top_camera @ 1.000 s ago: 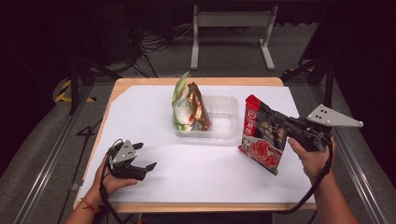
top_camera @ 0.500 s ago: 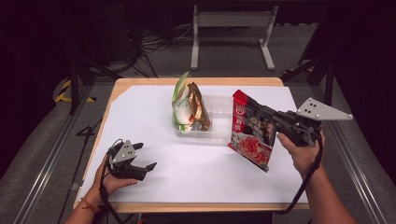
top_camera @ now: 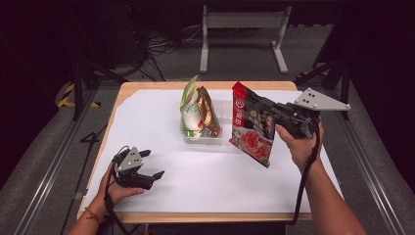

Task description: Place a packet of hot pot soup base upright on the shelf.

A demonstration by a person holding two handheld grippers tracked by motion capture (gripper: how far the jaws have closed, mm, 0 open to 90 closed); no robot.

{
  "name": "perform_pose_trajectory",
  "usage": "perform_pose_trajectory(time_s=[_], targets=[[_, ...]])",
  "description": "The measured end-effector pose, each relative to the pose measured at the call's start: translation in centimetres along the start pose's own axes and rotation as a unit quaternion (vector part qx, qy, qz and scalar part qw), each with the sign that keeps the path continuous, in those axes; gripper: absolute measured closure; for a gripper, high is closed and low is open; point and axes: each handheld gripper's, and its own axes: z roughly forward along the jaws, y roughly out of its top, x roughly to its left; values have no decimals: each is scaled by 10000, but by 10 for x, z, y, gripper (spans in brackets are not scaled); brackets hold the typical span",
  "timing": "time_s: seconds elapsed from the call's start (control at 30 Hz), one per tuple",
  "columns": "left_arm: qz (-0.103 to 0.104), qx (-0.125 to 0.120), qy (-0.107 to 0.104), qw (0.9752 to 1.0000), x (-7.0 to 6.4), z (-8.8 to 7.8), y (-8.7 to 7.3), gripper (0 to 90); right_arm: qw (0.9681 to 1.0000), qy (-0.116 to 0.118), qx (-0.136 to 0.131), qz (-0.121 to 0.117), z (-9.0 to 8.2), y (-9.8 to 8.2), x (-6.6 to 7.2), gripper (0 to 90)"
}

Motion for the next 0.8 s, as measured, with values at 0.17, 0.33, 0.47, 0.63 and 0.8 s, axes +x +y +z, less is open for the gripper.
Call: perform_pose_trajectory(time_s=[0.17,0.33,0.47,0.63,0.8], targets=[[9,3,-8,10000,0,0,0,144,9999,-73,14,89,13,4,-5,892],[6,8,-30,10000,0,1,0,144,9994,-262,11,222,32,7,-14,892],[18,12,-29,10000,0,1,0,143,9988,-375,57,302,44,9,-18,893],[44,21,-51,10000,-1,1,0,143,9980,-545,118,304,62,11,-20,892],[45,1,-57,10000,0,1,0,143,9968,-657,172,411,80,8,-24,892]])
